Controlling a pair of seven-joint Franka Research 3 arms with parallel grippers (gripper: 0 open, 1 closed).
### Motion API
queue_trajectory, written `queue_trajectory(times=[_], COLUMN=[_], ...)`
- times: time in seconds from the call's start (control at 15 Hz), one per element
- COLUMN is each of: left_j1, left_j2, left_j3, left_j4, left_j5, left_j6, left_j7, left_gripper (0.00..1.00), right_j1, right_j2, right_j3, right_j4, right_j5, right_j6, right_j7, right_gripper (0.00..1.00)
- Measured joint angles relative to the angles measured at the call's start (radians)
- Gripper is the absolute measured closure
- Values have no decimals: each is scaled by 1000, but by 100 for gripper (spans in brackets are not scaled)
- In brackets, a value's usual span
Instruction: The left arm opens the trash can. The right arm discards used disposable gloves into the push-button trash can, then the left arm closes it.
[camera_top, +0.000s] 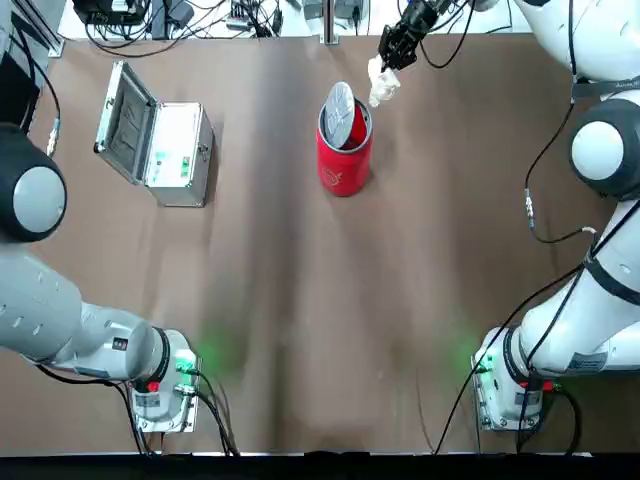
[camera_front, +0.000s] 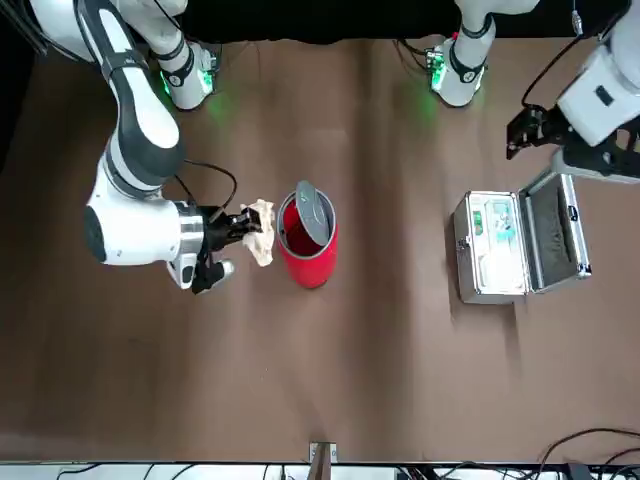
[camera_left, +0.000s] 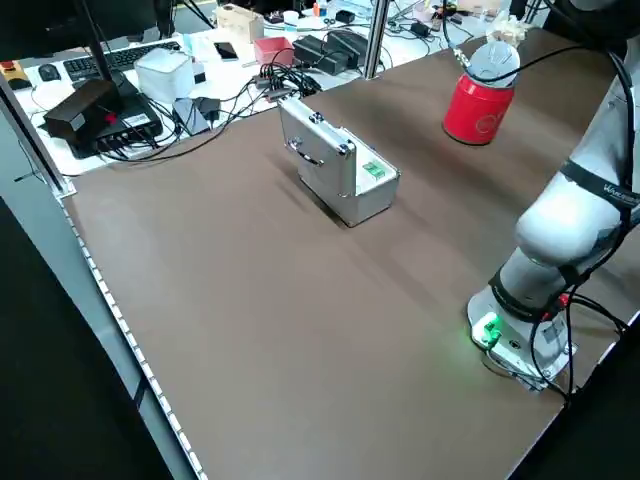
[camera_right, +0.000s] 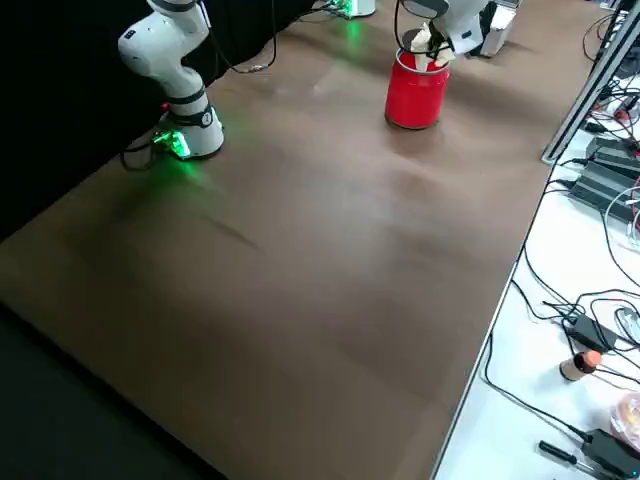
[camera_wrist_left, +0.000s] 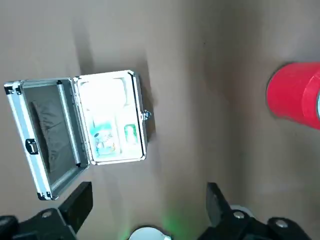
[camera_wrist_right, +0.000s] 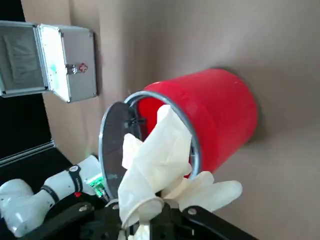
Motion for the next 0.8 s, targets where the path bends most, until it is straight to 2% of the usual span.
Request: queue_trajectory(times=[0.33,0.8], left_j1=[8,15], left_j2=[0,-4], left_j3=[19,30], left_j4=[-14,-14], left_j5=[-1,-1], left_j6=[49,54], left_j7=[7,7], left_gripper=[0,0], right_j1=[29,55], right_j2=[39,107], right_j3=[0,0], right_j4=[-6,-8], right_j5=[33,126], right_j6=[3,7], right_j7=[0,2], right_gripper=[93,93])
